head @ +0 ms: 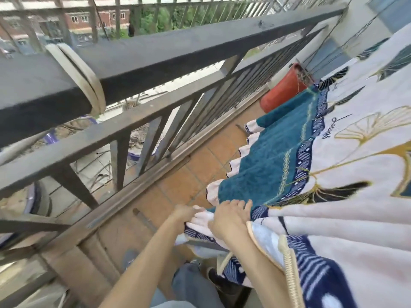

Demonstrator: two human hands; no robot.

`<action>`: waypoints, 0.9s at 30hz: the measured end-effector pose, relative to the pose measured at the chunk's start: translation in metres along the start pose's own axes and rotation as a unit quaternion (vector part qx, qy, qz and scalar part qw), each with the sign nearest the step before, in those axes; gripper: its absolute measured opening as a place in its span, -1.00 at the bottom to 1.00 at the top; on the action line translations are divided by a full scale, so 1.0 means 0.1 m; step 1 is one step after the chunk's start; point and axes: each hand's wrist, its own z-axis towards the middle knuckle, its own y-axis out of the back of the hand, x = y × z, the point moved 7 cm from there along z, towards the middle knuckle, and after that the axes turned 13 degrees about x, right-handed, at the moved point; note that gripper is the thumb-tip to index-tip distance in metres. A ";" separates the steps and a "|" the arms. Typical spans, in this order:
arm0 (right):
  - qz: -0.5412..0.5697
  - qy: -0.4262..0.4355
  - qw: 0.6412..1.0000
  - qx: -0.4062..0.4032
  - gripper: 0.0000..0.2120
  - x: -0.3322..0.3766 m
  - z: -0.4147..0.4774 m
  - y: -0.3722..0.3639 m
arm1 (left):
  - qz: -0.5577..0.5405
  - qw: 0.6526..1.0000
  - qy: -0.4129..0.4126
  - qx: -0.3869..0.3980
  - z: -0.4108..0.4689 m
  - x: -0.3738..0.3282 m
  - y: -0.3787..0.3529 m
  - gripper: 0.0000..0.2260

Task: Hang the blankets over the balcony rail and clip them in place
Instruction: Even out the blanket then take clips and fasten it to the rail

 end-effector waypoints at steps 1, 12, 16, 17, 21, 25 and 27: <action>-0.009 0.001 0.999 0.033 -0.34 -0.02 -0.01 -0.06 | -0.037 0.999 -0.026 -0.022 0.03 -0.04 0.12 -0.80; -0.098 0.260 0.955 -0.103 -0.71 1.12 -0.23 -0.25 | -0.037 0.978 -0.026 -0.203 -0.09 0.78 1.14 -0.72; -0.132 0.269 0.948 -0.105 -0.72 1.14 -0.18 -0.54 | -0.016 0.985 0.014 -0.170 0.00 1.09 1.06 -0.69; -0.126 0.270 0.949 -0.106 -0.73 1.09 -0.15 -0.56 | 0.001 0.988 0.024 -0.153 0.04 1.11 1.01 -0.67; -0.011 0.341 0.929 -0.141 -0.55 0.88 -0.12 -0.55 | 0.210 0.963 0.058 -0.161 0.01 0.70 0.85 -0.53; 0.300 0.438 0.844 -0.082 -0.62 0.51 -0.40 -0.58 | 0.257 0.945 -0.141 -0.146 -0.25 -0.33 0.43 -0.67; 0.417 0.433 0.797 -0.067 -0.73 0.24 -0.59 -0.58 | 0.221 0.937 -0.263 -0.067 -0.51 -0.83 0.07 -0.79</action>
